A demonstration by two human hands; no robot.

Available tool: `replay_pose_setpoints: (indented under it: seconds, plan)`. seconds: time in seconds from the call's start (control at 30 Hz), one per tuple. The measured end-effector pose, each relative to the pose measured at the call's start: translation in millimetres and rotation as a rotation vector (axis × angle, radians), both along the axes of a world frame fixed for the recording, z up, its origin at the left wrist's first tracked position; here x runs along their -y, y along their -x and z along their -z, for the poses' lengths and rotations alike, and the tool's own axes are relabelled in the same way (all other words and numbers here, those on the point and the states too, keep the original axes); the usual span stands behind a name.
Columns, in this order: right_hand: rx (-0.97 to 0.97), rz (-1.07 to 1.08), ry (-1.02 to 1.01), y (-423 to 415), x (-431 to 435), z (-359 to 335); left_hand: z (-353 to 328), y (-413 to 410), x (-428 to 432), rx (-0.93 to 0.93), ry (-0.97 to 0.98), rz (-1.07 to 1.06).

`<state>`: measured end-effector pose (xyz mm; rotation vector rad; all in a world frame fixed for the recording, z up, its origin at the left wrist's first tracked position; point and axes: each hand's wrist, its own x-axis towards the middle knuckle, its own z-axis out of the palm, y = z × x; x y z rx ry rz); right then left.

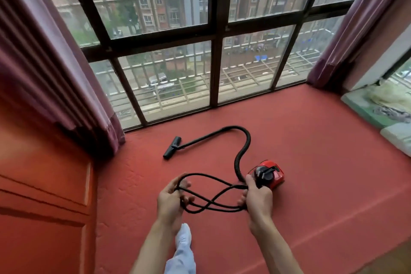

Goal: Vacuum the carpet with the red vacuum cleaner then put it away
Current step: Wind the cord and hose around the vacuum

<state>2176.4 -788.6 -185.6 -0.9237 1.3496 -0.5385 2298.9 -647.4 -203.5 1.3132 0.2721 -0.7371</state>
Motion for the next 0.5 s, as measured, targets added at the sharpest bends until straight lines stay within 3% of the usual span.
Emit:
replay_pose_setpoints:
  seconds: [0.1, 0.23, 0.33, 0.5]
  plan:
    - [-0.181, -0.052, 0.161, -14.5, 12.5, -2.9, 38.7, -23.8, 44.6, -0.224, -0.004, 0.054]
    - [-0.414, -0.090, 0.291, -31.8, 35.9, -23.3, 74.1, -36.9, 100.8, -0.425, -0.132, 0.379]
    - [-0.505, -0.096, 0.339, -38.5, 49.8, -38.9, 85.2, -46.3, 145.1, -0.614, -0.054, 0.582]
    - [-0.499, -0.225, 0.326, -35.1, 55.2, -46.4, 95.7, -43.6, 197.5, -0.964, 0.158, 0.614]
